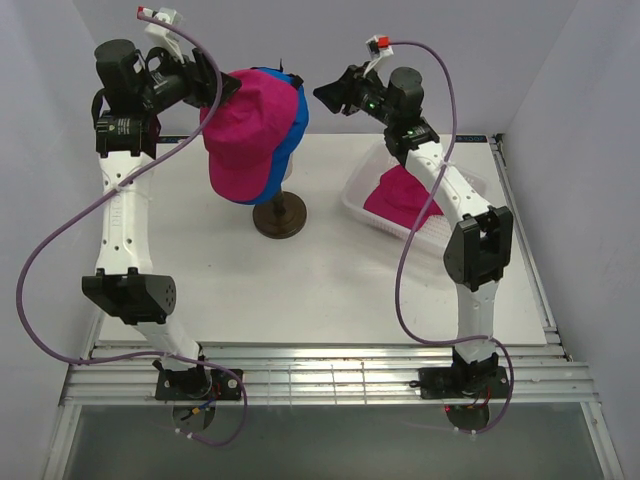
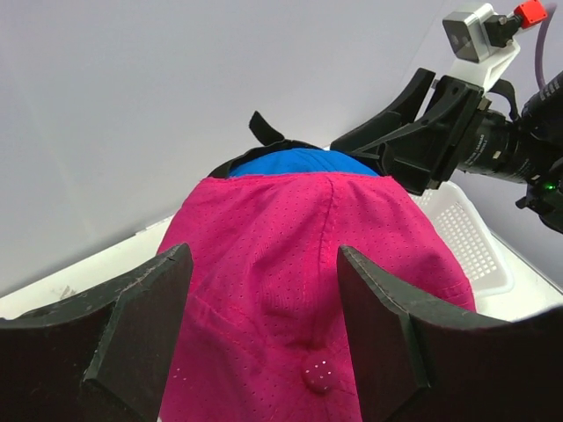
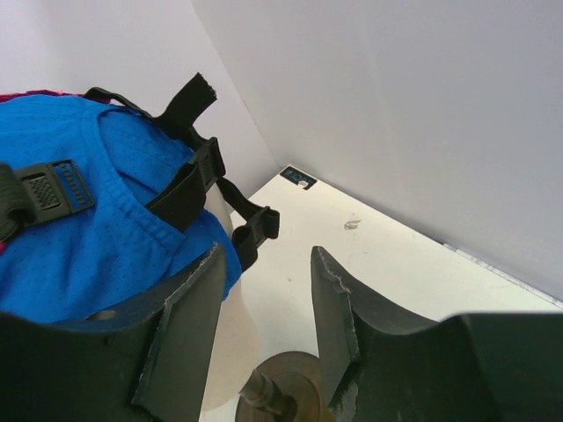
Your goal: Stack the hats
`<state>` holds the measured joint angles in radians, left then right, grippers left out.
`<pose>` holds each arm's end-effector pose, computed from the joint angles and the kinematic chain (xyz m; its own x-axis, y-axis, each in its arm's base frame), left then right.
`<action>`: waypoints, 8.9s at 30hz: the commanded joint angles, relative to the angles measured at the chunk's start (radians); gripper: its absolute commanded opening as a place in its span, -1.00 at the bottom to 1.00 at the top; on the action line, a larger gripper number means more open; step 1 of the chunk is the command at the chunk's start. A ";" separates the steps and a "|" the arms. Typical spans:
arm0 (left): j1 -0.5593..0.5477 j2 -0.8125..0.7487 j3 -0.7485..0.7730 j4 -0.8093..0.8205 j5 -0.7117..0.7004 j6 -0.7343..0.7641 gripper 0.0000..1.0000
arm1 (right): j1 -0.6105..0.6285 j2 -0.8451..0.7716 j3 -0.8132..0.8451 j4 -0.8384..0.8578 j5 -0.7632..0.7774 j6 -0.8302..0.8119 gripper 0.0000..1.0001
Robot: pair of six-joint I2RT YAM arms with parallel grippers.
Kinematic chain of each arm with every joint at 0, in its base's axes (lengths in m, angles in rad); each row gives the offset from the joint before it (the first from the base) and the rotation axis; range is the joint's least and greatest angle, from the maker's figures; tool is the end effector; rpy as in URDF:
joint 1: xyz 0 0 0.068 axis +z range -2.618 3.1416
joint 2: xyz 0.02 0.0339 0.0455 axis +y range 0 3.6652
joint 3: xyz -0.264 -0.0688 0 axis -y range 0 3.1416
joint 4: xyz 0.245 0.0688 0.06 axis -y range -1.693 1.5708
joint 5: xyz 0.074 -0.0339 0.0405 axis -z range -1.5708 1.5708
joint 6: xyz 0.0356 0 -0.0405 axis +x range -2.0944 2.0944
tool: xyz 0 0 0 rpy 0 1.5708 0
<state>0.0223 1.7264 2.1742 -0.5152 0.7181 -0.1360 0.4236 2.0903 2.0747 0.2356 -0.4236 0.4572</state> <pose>0.3568 -0.0155 0.5277 -0.1534 -0.1055 -0.9825 0.6245 0.7602 -0.1792 0.4506 0.2192 0.4221 -0.1483 0.3746 -0.9153 -0.7522 0.5581 0.3503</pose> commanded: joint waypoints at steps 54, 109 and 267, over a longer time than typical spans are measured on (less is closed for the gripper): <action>-0.067 -0.031 0.021 0.009 0.030 0.007 0.96 | 0.027 -0.095 -0.142 0.261 -0.063 0.074 -0.85; 0.031 -0.113 0.009 -0.054 -0.108 0.081 0.79 | -0.279 -0.414 -0.474 -0.353 0.491 -0.192 0.79; -1.205 -0.146 -0.676 -0.264 -1.080 0.852 -1.00 | -0.059 -1.009 -1.076 -0.731 0.269 -0.491 0.63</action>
<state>-1.1824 1.6398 1.4597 -0.7891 -0.3630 0.7292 0.3668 1.0672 0.9707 -0.5743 -0.2539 -0.0456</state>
